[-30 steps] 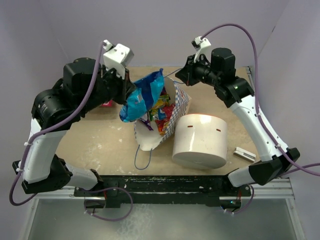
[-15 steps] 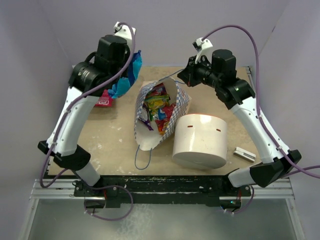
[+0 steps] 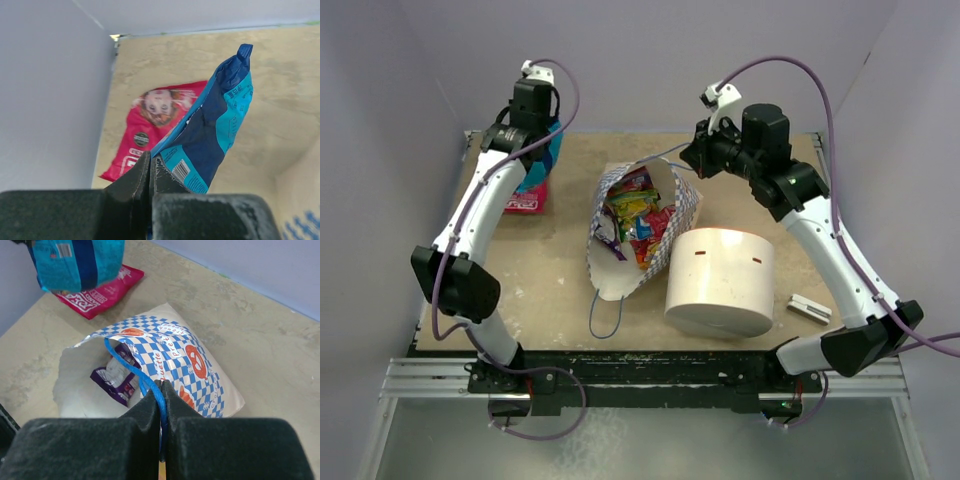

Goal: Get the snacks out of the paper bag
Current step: Place the snack at the center of the board.

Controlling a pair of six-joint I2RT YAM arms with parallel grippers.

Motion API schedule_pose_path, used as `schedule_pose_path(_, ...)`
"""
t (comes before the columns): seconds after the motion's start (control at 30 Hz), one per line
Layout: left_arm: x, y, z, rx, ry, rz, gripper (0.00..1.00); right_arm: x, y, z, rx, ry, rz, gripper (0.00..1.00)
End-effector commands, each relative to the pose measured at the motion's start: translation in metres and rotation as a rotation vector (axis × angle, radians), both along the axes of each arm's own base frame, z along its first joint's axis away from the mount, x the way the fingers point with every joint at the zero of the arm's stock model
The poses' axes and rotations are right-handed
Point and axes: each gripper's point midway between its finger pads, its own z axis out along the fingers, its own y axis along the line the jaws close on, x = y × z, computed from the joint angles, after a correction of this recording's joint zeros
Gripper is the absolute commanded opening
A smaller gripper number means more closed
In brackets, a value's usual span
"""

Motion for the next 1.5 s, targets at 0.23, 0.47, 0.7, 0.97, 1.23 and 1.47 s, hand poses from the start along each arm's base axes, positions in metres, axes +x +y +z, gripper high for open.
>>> schedule_pose_path(0.23,0.056,0.095,0.046,0.255,-0.357,0.022,0.00,-0.006,-0.016,0.026,-0.082,-0.158,0.013,0.00)
schedule_pose_path(0.47,0.063,0.066,-0.067,0.148,-0.145,-0.138,0.00,-0.013,-0.015,0.016,-0.074,-0.118,0.027,0.00)
schedule_pose_path(0.7,0.031,0.042,-0.160,-0.021,0.078,-0.205,0.00,-0.018,-0.019,0.016,-0.062,-0.125,0.011,0.00)
schedule_pose_path(0.97,-0.008,0.015,-0.218,-0.183,0.275,-0.267,0.00,-0.020,-0.012,0.008,-0.053,-0.099,0.046,0.00)
schedule_pose_path(1.23,-0.028,0.002,-0.233,-0.340,0.390,-0.196,0.15,-0.024,-0.005,0.005,-0.008,-0.063,0.070,0.00)
schedule_pose_path(1.47,-0.043,-0.003,-0.159,-0.503,0.266,-0.057,0.62,-0.021,-0.005,0.009,0.046,-0.043,0.029,0.00)
